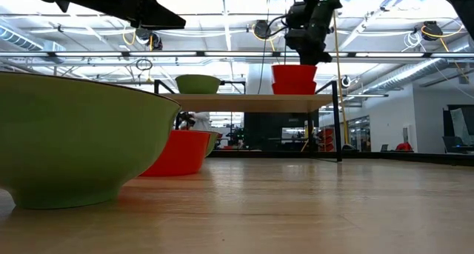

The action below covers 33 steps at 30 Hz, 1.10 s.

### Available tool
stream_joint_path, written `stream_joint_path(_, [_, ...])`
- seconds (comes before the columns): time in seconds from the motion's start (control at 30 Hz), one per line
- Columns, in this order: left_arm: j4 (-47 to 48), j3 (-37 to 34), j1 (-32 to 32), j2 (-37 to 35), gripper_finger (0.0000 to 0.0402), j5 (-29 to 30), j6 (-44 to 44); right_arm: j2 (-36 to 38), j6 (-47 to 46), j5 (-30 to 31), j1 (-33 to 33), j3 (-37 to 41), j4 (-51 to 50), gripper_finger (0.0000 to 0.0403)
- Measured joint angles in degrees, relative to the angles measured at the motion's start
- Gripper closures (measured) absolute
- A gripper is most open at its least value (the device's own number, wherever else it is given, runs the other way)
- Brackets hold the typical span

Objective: Pick & Place Mini bowls
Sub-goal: Stack the bottom red bowl on the red bowl on the shelf

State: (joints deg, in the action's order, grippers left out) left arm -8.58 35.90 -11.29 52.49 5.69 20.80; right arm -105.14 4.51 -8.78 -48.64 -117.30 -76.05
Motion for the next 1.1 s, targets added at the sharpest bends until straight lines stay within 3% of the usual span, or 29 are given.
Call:
stream_joint_path(0.87, [0.0, 0.0, 0.0, 0.0, 0.0156, 0.0, 0.0, 0.0, -0.4, 3.0, 1.5, 0.1, 0.9, 0.0403])
stream_joint_path(1.1, [0.0, 0.0, 0.0, 0.0, 0.0156, 0.0, 0.0, 0.1, -0.5, 3.0, 1.7, 5.7, 2.7, 0.0403])
